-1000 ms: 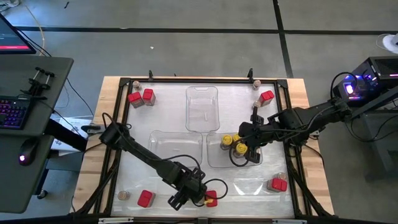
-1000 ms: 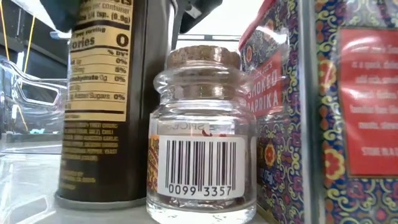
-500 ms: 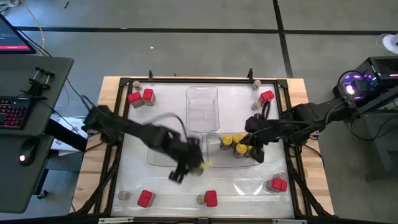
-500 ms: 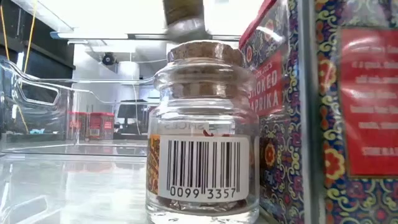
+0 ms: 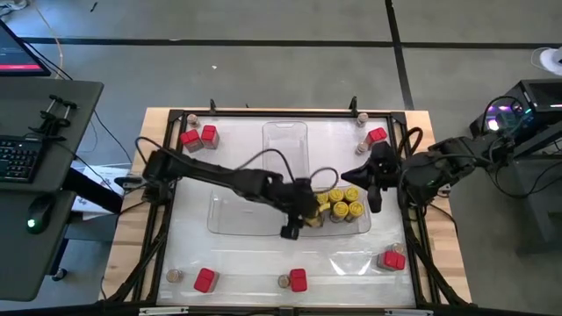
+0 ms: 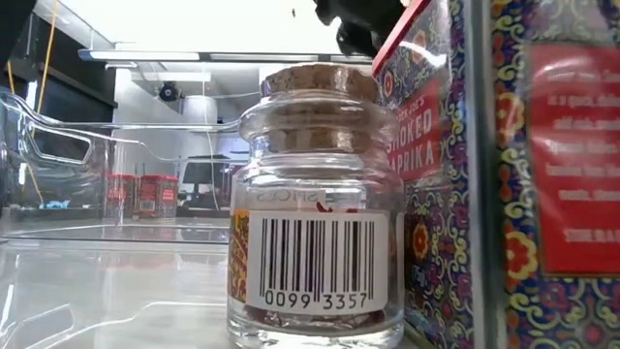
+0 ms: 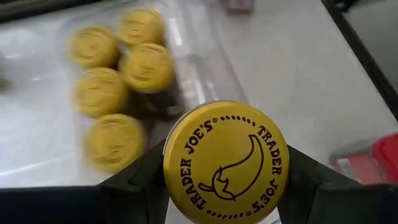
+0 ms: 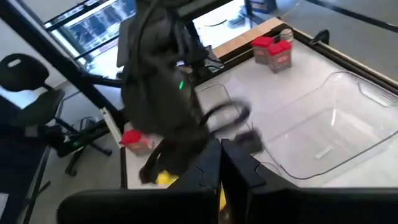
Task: Sort spices by type
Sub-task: Put the yellow seasoning bottle into the bottom right transparent bin
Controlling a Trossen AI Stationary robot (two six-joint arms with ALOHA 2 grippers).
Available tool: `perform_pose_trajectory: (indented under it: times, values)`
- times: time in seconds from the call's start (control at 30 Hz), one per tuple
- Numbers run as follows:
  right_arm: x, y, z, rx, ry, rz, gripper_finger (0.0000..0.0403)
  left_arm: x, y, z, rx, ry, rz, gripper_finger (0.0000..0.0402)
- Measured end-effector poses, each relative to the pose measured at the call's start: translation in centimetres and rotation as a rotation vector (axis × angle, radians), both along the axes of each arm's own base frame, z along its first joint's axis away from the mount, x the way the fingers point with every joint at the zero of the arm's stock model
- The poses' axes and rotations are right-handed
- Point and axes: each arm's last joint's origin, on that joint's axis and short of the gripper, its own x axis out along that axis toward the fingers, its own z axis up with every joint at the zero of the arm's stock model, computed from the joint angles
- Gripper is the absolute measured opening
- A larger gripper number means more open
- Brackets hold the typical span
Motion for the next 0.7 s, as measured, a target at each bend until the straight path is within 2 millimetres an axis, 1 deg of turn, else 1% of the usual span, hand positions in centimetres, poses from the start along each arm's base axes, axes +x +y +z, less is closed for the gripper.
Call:
perform_pose_trajectory:
  times: [0.1, 0.2, 0.3, 0.47, 0.53, 0.6, 0.63, 0.7]
  values:
    - [0.0, -0.1, 0.0, 0.001, -0.005, -0.016, 0.0000, 0.8, -0.9, -0.8, -0.023, -0.032, -0.023, 0.0188]
    - [0.0, -0.2, 0.1, 0.003, -0.015, -0.055, 0.0000, 1.5, -1.1, -1.9, 0.002, -0.045, -0.012, 0.0188]
    - [0.0, -0.2, 0.1, 0.010, -0.018, -0.066, 0.0000, 2.0, -0.4, -3.0, 0.026, -0.025, 0.019, 0.0188]
    - [0.1, -0.1, 0.0, 0.032, -0.019, -0.078, 0.0000, 2.3, 0.7, -3.6, 0.067, -0.007, 0.006, 0.0188]
    - [0.2, -0.1, -0.1, 0.041, -0.017, -0.083, 0.0000, 2.4, 0.9, -4.1, 0.080, 0.007, -0.002, 0.0188]
    - [0.3, 0.0, -0.1, 0.046, -0.015, -0.085, 0.0000, 2.9, 1.0, -4.4, 0.087, -0.018, -0.009, 0.0189]
    - [0.4, 0.0, -0.2, 0.049, -0.013, -0.088, 0.0000, 2.8, 1.0, -4.5, 0.089, -0.013, -0.011, 0.0196]
    - [0.4, 0.0, -0.2, 0.050, -0.013, -0.088, 0.0000, 2.9, 1.0, -4.8, 0.090, -0.002, -0.011, 0.0225]
